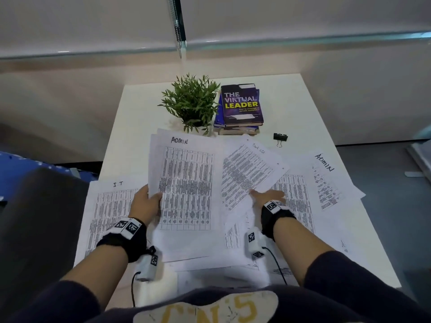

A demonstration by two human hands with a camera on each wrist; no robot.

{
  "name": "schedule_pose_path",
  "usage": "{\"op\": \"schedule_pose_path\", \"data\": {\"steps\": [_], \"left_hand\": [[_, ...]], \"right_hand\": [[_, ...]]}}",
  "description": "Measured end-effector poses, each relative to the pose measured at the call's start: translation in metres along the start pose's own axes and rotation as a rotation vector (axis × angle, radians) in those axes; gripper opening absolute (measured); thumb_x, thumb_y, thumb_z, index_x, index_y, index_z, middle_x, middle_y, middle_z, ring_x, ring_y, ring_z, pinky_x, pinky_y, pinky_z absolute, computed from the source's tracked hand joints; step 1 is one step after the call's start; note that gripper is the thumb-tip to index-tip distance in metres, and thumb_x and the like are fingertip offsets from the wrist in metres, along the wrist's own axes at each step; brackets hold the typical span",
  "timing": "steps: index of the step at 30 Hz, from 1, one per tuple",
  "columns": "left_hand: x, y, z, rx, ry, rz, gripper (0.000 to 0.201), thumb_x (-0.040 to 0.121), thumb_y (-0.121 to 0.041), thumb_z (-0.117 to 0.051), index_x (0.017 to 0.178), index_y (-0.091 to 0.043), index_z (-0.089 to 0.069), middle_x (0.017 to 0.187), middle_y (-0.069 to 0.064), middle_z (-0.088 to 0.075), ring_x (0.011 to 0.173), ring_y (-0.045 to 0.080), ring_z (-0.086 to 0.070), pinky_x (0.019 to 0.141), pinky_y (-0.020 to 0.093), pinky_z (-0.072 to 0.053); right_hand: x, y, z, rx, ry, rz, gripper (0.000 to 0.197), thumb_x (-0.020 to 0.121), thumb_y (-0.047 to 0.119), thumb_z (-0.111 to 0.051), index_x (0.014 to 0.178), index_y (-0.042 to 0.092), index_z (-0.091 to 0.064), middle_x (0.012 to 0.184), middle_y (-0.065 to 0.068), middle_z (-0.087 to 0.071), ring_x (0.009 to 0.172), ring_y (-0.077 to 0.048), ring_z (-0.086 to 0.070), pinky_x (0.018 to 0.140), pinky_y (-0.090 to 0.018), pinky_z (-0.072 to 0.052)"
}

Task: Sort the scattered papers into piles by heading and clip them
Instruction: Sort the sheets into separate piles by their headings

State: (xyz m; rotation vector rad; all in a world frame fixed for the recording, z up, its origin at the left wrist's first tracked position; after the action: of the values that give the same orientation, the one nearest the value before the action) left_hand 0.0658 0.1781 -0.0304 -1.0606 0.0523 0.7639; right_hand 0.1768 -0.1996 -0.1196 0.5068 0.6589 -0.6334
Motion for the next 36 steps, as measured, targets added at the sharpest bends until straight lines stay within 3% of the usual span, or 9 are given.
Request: {"op": "schedule_pose_path", "data": {"steps": [4, 7, 8, 14, 21, 23, 26, 31, 36], "left_hand": [[0.003, 0.005, 0.006, -0.025, -0.013, 0.018, 0.012, 0.098, -0.013, -0.053, 0.108, -0.011, -0.059, 0.075, 0.007, -0.057, 0.066, 0.026, -0.055, 0.071, 0.048, -0.055], [0.002, 0.01, 0.004, -0.045, -0.001, 0.026, 0.014, 0.098, -0.013, -0.052, 0.11, -0.012, -0.06, 0.076, 0.007, -0.059, 0.065, 0.025, -0.055, 0.061, 0.038, -0.053], [0.002, 0.011, 0.003, -0.059, 0.005, 0.027, 0.015, 0.098, -0.013, -0.052, 0.111, -0.011, -0.06, 0.076, 0.008, -0.06, 0.064, 0.025, -0.055, 0.058, 0.035, -0.049], [0.003, 0.007, -0.006, -0.139, 0.017, 0.045, 0.016, 0.097, -0.011, -0.054, 0.111, -0.009, -0.06, 0.066, 0.008, -0.052, 0.056, 0.022, -0.047, 0.051, 0.028, -0.041], [0.005, -0.003, -0.035, -0.118, 0.099, 0.058, 0.019, 0.097, -0.012, -0.053, 0.115, -0.008, -0.058, 0.07, 0.008, -0.049, 0.057, 0.021, -0.045, 0.049, 0.027, -0.04], [0.002, -0.008, -0.043, -0.104, 0.113, 0.048, 0.016, 0.098, -0.011, -0.052, 0.113, -0.009, -0.057, 0.069, 0.008, -0.049, 0.055, 0.021, -0.045, 0.048, 0.026, -0.039], [-0.001, -0.007, -0.049, -0.05, 0.126, 0.035, 0.015, 0.097, -0.01, -0.052, 0.111, -0.006, -0.057, 0.067, 0.007, -0.05, 0.055, 0.021, -0.045, 0.049, 0.026, -0.039], [-0.003, 0.002, -0.048, 0.02, 0.129, 0.054, 0.01, 0.097, -0.01, -0.052, 0.103, -0.004, -0.056, 0.066, 0.009, -0.046, 0.052, 0.021, -0.044, 0.046, 0.027, -0.039], [-0.005, 0.004, -0.045, 0.063, 0.108, 0.049, 0.008, 0.098, -0.012, -0.05, 0.102, -0.006, -0.055, 0.068, 0.011, -0.048, 0.051, 0.022, -0.046, 0.044, 0.027, -0.041]], "right_hand": [[0.006, 0.01, -0.004, -0.003, -0.025, 0.076, 0.082, 0.082, 0.045, -0.071, 0.138, -0.005, -0.038, 0.141, -0.023, -0.043, 0.128, -0.033, -0.046, 0.099, -0.037, -0.042], [-0.006, 0.019, 0.007, 0.256, -0.161, 0.279, 0.016, 0.089, 0.003, -0.061, 0.105, 0.006, -0.059, 0.118, -0.017, -0.057, 0.095, -0.029, -0.06, 0.072, -0.025, -0.05], [-0.015, 0.021, 0.013, 0.358, -0.211, 0.362, 0.014, 0.089, -0.004, -0.055, 0.094, 0.008, -0.058, 0.106, -0.012, -0.06, 0.083, -0.025, -0.059, 0.06, -0.022, -0.046], [-0.044, 0.013, 0.048, 0.52, -0.227, 0.622, 0.012, 0.097, 0.009, -0.048, 0.097, 0.012, -0.059, 0.089, 0.0, -0.06, 0.075, -0.013, -0.053, 0.059, -0.019, -0.037], [0.003, -0.069, 0.085, 0.214, -0.16, 0.309, 0.022, 0.095, 0.009, -0.041, 0.08, 0.005, -0.057, 0.077, -0.014, -0.056, 0.07, -0.025, -0.05, 0.058, -0.029, -0.035], [0.017, -0.09, 0.09, 0.05, -0.159, 0.197, 0.016, 0.093, 0.01, -0.043, 0.094, 0.01, -0.059, 0.101, -0.02, -0.061, 0.085, -0.03, -0.056, 0.071, -0.033, -0.045], [0.035, -0.119, 0.094, -0.132, -0.204, 0.024, 0.049, 0.091, 0.025, -0.046, 0.138, 0.013, -0.045, 0.134, -0.023, -0.039, 0.122, -0.038, -0.042, 0.102, -0.042, -0.039], [0.039, -0.123, 0.085, -0.143, -0.177, 0.034, 0.062, 0.082, 0.033, -0.068, 0.135, 0.011, -0.045, 0.136, -0.02, -0.034, 0.125, -0.037, -0.039, 0.097, -0.043, -0.043], [0.04, -0.121, 0.086, 0.061, -0.218, 0.117, 0.052, 0.083, 0.007, -0.066, 0.13, 0.005, -0.045, 0.128, -0.021, -0.052, 0.113, -0.037, -0.055, 0.09, -0.039, -0.049]]}}
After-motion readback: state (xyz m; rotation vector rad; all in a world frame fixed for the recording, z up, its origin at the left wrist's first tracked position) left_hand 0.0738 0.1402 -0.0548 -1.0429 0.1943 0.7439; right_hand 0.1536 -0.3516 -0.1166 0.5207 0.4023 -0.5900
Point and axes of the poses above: each hand's wrist, its own x-axis towards the middle knuckle, its own z-axis out of the back of the hand, y = z × x, the point moved 8 cm from there along x, towards the middle knuckle
